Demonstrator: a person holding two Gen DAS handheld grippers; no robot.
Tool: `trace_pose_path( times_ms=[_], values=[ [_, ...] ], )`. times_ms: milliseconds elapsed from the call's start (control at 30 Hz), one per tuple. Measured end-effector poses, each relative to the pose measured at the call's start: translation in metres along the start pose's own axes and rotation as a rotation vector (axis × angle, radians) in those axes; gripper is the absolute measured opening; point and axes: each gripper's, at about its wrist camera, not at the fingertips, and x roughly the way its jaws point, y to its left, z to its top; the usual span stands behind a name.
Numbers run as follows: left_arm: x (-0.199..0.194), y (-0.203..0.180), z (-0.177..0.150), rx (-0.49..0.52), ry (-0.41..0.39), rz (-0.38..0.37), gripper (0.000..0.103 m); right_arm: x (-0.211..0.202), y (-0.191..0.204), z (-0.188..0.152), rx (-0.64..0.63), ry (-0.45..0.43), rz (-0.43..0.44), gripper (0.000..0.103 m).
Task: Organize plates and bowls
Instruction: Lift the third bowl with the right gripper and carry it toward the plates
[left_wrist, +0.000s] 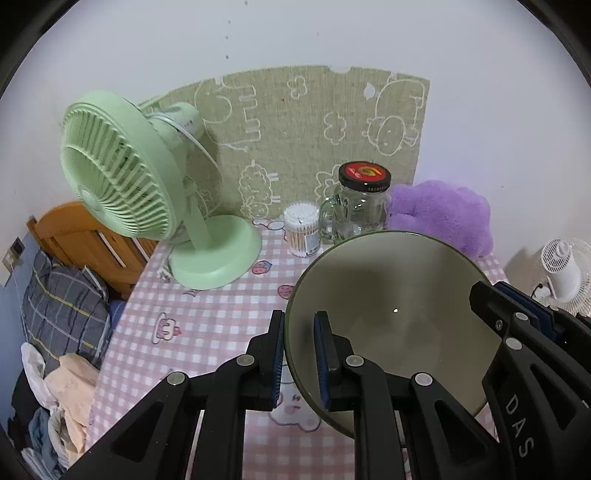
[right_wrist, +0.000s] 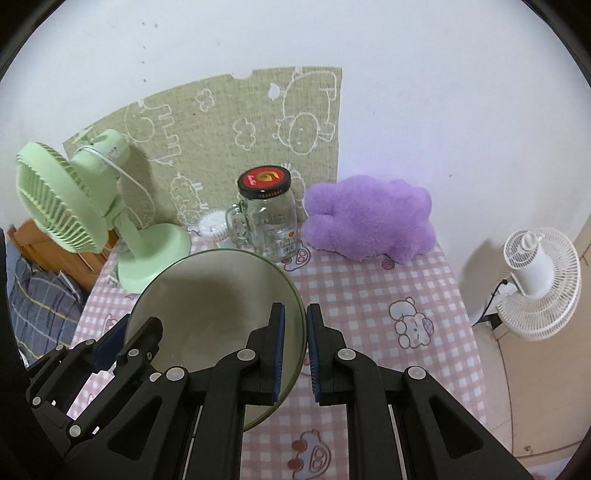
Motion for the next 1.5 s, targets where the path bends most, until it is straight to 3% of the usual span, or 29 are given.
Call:
trace_pose_path(
  times_ms=[400, 833, 1200, 1500],
  values=[
    [-0.046, 0.039, -0.029, -0.021, -0.028, -0.065, 0.012, -0.059, 0.047, -0.028, -0.012, -0.016, -0.060, 0.015],
    [-0.090, 0.070, -0.072, 0.050, -0.033, -0.153, 0.012, -0.114, 0.082, -0.080, 0.045, -0.024, -0.131, 0.015],
    [-0.121, 0.058, -0.110, 0.082, -0.008, -0.155, 0.012, -0.146, 0.069, -0.125, 0.085, -0.006, -0.130, 0.015],
    [-0.141, 0.025, -0.149, 0.036, 0.041, -0.139, 0.012, -0.172, 0.039, -0.156, 0.050, 0.008, -0.101, 0.015]
  ],
)
